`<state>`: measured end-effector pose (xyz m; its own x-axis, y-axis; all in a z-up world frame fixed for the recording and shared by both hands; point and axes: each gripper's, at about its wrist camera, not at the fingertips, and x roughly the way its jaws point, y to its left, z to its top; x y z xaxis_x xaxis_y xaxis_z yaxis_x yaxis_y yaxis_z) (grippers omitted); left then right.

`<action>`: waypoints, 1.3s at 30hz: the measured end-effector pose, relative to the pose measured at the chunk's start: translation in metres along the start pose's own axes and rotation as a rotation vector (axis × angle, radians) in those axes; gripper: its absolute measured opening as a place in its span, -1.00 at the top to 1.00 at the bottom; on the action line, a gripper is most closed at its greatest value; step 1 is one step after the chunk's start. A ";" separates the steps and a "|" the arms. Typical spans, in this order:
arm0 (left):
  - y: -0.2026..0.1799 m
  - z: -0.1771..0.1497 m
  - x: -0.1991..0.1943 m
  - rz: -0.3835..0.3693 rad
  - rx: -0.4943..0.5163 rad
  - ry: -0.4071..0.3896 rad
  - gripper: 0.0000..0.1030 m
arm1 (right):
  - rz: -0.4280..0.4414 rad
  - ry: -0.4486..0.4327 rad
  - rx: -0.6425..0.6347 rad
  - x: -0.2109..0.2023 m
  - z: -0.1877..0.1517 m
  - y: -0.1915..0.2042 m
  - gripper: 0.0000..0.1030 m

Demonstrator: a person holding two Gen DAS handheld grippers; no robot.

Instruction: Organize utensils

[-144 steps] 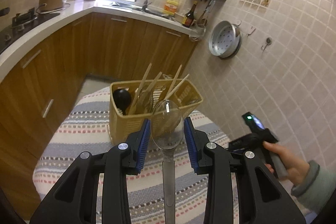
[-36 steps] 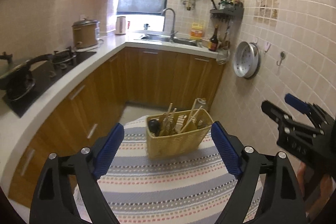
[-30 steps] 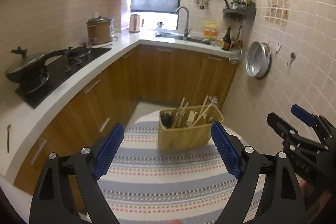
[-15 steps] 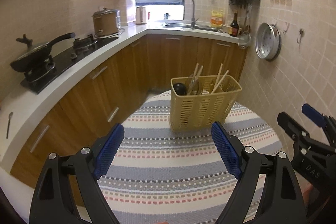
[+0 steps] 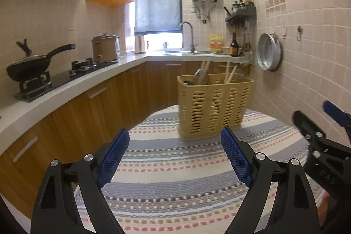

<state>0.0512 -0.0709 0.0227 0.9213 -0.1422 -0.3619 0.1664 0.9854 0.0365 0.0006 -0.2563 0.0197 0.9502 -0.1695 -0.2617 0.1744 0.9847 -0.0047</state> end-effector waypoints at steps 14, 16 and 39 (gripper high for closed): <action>0.004 -0.022 -0.005 0.050 -0.043 -0.179 -0.73 | -0.075 -0.044 0.104 0.004 -0.035 -0.016 -0.66; 0.003 -0.023 -0.005 0.059 -0.040 -0.189 -0.75 | -0.070 -0.041 0.103 0.005 -0.036 -0.016 -0.68; 0.000 -0.037 -0.001 0.088 -0.010 -0.224 -0.83 | -0.061 -0.053 0.080 -0.001 -0.040 -0.009 -0.80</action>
<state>0.0368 -0.0677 -0.0110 0.9872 -0.0720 -0.1422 0.0797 0.9956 0.0490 -0.0121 -0.2637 -0.0191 0.9492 -0.2328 -0.2118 0.2502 0.9664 0.0588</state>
